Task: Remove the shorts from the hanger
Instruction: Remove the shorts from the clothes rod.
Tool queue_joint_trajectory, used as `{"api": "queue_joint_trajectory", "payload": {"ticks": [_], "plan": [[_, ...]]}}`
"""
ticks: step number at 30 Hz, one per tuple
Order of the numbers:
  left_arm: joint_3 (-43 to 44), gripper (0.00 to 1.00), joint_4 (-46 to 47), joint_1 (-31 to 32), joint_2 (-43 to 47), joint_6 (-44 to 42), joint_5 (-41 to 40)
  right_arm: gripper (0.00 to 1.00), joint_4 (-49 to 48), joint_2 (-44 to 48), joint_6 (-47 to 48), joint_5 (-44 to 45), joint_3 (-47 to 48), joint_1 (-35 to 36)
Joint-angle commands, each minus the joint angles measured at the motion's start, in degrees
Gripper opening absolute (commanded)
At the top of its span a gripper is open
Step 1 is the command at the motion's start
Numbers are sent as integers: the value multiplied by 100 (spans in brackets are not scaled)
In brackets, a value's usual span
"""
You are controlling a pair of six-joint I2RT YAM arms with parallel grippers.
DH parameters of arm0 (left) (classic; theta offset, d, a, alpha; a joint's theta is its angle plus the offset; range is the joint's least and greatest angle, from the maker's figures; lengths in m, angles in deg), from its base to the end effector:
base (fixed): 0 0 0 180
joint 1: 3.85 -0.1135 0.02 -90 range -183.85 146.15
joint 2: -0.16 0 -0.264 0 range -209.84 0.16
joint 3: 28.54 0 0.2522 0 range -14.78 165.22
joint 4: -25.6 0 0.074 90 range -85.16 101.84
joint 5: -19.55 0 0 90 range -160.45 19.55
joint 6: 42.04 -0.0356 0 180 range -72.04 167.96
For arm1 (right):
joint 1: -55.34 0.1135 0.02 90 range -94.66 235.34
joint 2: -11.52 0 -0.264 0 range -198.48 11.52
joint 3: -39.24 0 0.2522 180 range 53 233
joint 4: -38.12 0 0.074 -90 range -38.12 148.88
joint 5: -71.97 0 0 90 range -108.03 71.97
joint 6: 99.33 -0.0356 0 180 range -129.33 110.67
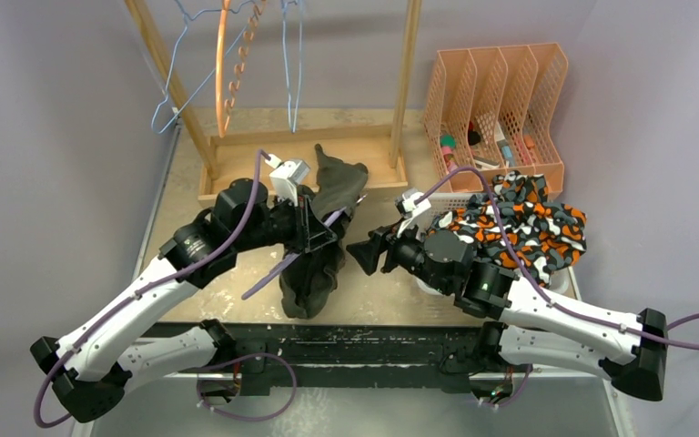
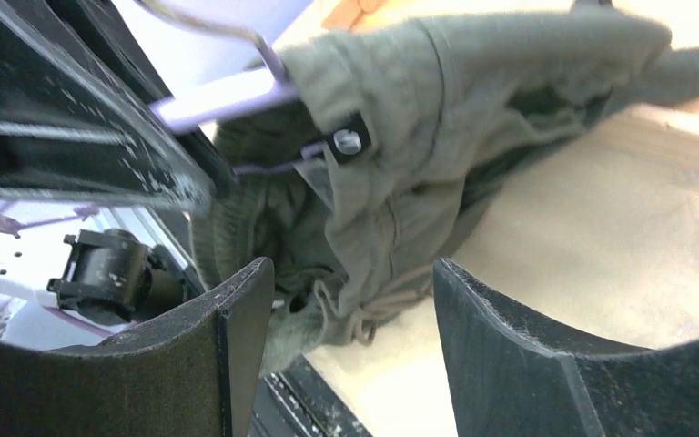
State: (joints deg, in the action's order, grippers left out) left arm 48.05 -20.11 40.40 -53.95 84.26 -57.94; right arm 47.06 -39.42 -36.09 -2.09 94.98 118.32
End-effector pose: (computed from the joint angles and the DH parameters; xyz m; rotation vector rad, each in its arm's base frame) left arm 0.1366 -0.1438 0.3809 0.3027 2.1254 -1.0913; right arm 0.1054 0.1852 0.3318 -0.3211 1.7011 0.9562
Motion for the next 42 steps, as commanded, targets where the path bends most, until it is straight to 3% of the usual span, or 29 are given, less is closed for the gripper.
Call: {"api": "queue_joint_trajectory", "payload": {"ticks": [1, 5, 10, 17, 28, 36, 42], "plan": [[412, 0, 418, -26, 91, -73, 583, 66, -1190, -62, 541, -12, 179, 6], [462, 0, 474, -25, 133, 18, 729, 68, -1978, -135, 540, -342, -22, 6], [484, 0, 462, -24, 52, 43, 1149, 45, -1590, -255, -201, 1056, -81, 8], [368, 0, 637, -30, -26, 152, 1364, 46, -1796, -195, -106, 1416, -60, -4], [371, 0, 655, -28, 13, 150, 1192, 1, -1533, 172, -546, 1904, -240, -31], [378, 0, 717, -23, -50, 196, 1194, 0, -1095, 401, -758, 2094, -207, -35], [474, 0, 633, -24, -31, 182, 1135, 0, 25, 272, -1231, 2532, 329, -227]]}}
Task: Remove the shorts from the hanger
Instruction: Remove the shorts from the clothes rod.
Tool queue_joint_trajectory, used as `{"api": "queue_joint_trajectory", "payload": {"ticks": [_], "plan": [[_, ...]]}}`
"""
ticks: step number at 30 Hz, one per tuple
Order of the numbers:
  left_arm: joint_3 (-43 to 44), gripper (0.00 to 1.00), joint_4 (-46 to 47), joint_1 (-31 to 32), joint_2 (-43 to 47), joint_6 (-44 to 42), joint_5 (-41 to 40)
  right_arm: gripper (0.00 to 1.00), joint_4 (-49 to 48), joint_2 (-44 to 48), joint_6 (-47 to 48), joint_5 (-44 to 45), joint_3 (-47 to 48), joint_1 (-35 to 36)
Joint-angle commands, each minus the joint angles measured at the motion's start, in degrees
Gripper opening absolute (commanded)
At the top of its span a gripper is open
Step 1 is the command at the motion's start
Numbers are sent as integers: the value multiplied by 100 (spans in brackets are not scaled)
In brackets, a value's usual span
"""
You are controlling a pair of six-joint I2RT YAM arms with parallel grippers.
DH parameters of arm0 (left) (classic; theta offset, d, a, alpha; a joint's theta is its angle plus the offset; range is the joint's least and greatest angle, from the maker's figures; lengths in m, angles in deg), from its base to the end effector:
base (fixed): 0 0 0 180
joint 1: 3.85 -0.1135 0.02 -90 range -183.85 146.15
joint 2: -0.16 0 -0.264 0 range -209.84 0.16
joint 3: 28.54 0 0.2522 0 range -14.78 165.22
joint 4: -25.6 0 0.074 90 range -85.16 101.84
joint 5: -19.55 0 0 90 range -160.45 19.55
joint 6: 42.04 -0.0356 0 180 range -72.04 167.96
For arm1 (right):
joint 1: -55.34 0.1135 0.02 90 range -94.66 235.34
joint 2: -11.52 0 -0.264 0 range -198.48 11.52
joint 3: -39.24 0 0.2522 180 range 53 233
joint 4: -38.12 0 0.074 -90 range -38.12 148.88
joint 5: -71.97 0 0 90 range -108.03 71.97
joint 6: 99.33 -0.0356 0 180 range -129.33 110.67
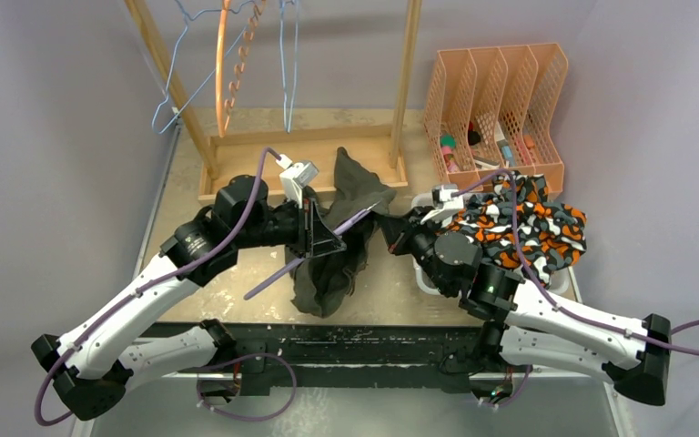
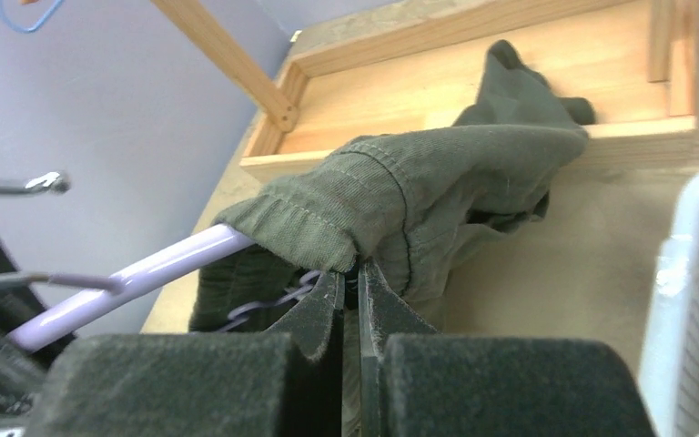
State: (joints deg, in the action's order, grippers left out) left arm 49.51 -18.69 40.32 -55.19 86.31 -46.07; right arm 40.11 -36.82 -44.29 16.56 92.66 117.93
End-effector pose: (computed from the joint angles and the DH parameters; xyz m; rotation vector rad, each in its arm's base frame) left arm 0.1343 -0.1510 0.3888 0.4241 2.1293 -1.3117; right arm 0.1095 0.1673 0.3386 0.1218 1.5909 0.8922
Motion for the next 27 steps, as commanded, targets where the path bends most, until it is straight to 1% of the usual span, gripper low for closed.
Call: {"api": "queue_joint_trajectory", "payload": {"ticks": [1, 2, 4, 5, 7, 12, 16, 21, 27], "plan": [[357, 0, 467, -20, 106, -35, -62, 0, 925, -22, -422, 663, 696, -317], [378, 0, 442, -21, 114, -50, -79, 0, 1096, -67, -416, 551, 815, -513], [414, 0, 384, -17, 140, -71, -128, 0, 1283, -128, -391, 5, 983, -1073], [413, 0, 364, -20, 151, -75, -155, 0, 1270, -139, -347, -366, 1011, -1349], [410, 0, 325, -22, 183, -67, -204, 0, 1129, -178, -163, -966, 1015, -1645], [404, 0, 333, -22, 309, -37, -392, 0, 1097, -558, -201, -1627, 1036, -1680], [573, 0, 145, -18, 388, -138, -677, 0, 900, -828, -245, -2133, 988, -1682], [1078, 0, -93, -22, 559, -298, -759, 0, 1016, -1210, -262, -2265, 1178, -1688], [1615, 0, -898, -21, 946, -666, -1817, 0, 1269, -1708, -335, -2411, 1333, -1697]]}}
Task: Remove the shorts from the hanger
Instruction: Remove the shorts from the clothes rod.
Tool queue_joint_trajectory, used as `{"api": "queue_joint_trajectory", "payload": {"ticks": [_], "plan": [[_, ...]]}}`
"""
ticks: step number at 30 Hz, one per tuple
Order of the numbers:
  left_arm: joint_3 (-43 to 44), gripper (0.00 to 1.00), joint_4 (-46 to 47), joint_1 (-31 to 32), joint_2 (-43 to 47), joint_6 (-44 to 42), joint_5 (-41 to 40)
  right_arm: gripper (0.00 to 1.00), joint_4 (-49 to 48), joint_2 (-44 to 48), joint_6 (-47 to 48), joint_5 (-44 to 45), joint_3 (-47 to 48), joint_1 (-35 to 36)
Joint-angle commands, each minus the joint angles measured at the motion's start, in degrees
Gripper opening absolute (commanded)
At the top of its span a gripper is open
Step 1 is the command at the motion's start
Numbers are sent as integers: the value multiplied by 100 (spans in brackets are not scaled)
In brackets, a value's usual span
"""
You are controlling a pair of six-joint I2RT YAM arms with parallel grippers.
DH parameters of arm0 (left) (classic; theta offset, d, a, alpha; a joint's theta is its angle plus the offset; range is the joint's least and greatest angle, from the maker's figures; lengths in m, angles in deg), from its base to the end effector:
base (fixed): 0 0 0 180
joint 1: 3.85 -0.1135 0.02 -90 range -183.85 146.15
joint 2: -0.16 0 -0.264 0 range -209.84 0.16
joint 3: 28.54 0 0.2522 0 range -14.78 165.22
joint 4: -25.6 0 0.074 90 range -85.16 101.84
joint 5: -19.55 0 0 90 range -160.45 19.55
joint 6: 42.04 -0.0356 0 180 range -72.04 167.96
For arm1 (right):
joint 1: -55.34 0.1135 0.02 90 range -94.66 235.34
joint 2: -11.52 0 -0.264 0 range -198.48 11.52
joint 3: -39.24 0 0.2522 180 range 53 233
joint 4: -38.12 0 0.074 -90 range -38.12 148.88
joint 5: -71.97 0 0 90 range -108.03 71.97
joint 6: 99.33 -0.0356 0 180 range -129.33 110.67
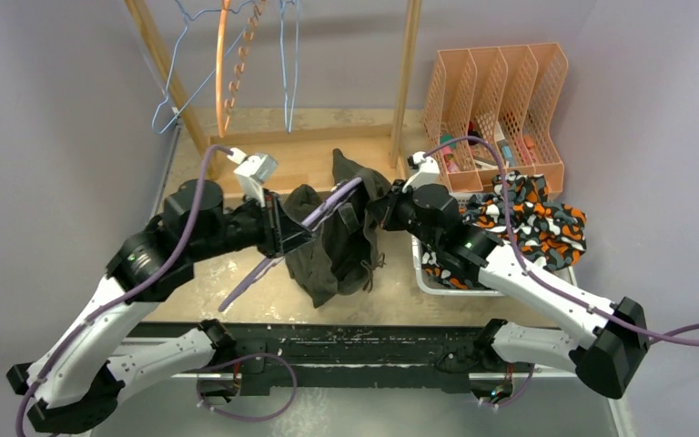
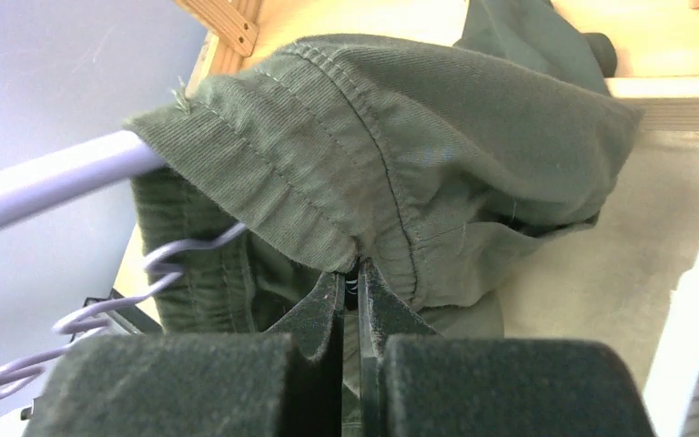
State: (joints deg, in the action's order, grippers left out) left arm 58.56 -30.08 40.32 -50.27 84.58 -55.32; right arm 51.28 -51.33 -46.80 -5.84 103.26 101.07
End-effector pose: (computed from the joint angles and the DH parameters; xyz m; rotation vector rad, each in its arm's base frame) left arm 0.1058 -0.1158 0.4323 0.3322 2.0544 -1.1671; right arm 0.1855 0.1796 0.3310 0.0264 1.8571 0.8472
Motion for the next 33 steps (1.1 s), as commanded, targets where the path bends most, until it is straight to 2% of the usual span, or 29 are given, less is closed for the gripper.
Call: {"api": "queue_joint_trajectory", "payload": {"ticks": [1, 6, 9, 12, 18, 23, 27, 30, 33], "plan": [[850, 0, 67, -22, 463, -524, -991, 0, 204, -331, -92, -167, 308, -18], [1633, 0, -796, -16, 275, -727, -992, 0, 110, -529, -92, -315, 279, -21], [1881, 0, -1037, -21, 262, -729, -1333, 0, -79, -686, 15, -764, 277, -30], [1828, 0, -835, -22, 406, -741, -1404, 0, -315, -1053, 27, -1433, 263, -34], [1871, 0, -518, -19, 659, -633, -1703, 0, -518, -2110, 139, -2058, 360, -16], [1986, 0, -709, -14, 676, -653, -2002, 0, -280, -2666, 304, -1889, 465, 65], [1729, 0, -616, -17, 705, -643, -2314, 0, -243, -3288, 722, -2805, 963, 350], [1464, 0, -395, -19, 722, -584, -2486, 0, -158, -3657, 799, -2425, 1323, 876], [1330, 0, -287, -19, 696, -533, -2411, 2, -154, -3845, 675, -2324, 1512, 1087]]}}
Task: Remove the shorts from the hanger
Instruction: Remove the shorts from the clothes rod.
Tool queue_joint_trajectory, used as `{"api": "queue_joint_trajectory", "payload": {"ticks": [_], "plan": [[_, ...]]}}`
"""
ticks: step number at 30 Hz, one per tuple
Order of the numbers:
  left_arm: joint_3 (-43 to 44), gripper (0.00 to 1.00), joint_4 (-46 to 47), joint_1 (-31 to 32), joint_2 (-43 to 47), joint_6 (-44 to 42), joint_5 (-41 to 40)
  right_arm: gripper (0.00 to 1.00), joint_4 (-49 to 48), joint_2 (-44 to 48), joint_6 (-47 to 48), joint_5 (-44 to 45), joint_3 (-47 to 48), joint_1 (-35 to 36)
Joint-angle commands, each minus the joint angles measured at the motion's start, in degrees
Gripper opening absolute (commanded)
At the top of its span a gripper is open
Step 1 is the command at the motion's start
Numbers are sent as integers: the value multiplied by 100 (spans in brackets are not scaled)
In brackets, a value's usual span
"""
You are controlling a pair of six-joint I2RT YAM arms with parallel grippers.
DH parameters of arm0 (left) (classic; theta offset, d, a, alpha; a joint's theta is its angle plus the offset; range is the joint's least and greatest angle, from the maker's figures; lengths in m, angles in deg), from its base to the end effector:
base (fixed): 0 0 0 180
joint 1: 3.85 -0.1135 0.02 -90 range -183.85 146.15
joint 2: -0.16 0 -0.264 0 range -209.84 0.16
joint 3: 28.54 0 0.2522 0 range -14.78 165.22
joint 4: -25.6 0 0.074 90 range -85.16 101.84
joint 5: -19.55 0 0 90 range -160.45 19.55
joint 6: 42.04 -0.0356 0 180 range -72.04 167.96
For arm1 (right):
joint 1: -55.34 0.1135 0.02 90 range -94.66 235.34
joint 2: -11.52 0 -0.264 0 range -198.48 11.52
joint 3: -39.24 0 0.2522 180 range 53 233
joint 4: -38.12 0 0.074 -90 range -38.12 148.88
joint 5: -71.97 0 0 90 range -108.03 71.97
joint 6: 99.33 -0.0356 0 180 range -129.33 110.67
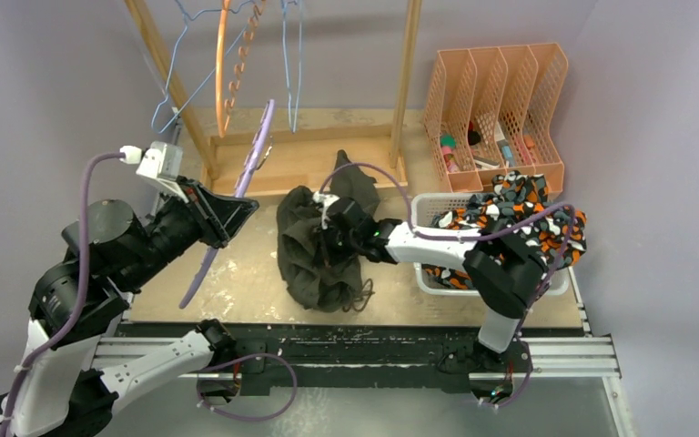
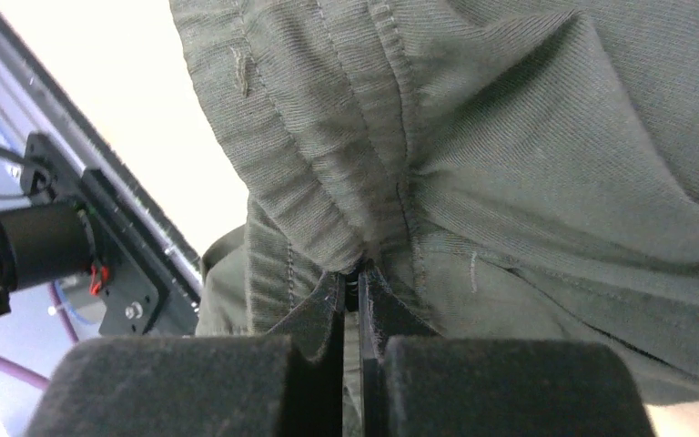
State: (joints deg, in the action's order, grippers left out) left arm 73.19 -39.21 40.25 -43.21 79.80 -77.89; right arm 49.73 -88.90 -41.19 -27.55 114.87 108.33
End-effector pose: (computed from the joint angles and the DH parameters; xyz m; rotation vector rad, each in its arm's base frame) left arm 0.0528 -0.0447 0.4972 0.0862 1.7595 -0.8764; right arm 0.2268 0.3106 0.2027 -0.5354 2.3242 0.9585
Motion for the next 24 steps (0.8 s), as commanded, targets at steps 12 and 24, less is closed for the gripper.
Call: {"api": "queue_joint_trajectory", "payload": {"ticks": [12, 24], "plan": [[-964, 0, 1269, -14, 79, 200, 225, 45, -143, 2323, -552, 1175, -454, 376], [-1846, 0, 2310, -15, -158, 769, 1210, 55, -1929, 4813, -1426, 1450, -1807, 374]]}}
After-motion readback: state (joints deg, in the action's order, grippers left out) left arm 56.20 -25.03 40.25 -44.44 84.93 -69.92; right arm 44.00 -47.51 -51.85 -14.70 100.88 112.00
